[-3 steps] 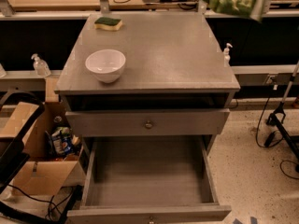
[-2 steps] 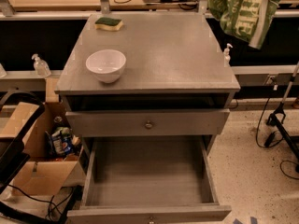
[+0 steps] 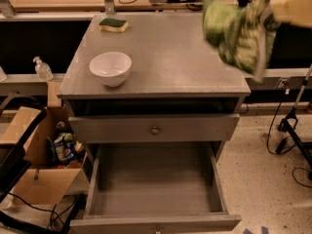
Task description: Place green jalapeno chip bag into middle drawer
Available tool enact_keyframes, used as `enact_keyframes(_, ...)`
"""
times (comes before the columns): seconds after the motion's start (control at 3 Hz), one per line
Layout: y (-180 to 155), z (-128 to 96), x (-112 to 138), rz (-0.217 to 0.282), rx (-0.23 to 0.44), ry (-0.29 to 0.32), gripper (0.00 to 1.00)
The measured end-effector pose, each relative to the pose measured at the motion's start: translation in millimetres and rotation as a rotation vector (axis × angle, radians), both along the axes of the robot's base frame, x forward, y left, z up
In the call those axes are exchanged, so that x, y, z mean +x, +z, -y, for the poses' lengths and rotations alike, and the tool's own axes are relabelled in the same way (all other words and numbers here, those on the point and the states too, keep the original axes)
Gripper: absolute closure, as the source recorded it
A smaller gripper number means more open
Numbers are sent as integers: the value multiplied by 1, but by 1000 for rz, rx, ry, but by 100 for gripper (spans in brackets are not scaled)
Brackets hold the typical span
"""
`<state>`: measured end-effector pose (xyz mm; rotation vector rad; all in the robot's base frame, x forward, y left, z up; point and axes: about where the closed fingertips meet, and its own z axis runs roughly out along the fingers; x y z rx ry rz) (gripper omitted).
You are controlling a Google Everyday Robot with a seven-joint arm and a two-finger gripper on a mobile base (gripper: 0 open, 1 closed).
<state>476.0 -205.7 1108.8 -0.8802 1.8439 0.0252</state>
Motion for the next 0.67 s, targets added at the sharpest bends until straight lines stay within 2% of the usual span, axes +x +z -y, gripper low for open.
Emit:
enact_keyframes(0.33, -78, -9, -54, -69, 28, 32, 100)
enact_keyframes(0.67, -154, -14, -80, -169, 47, 61, 100)
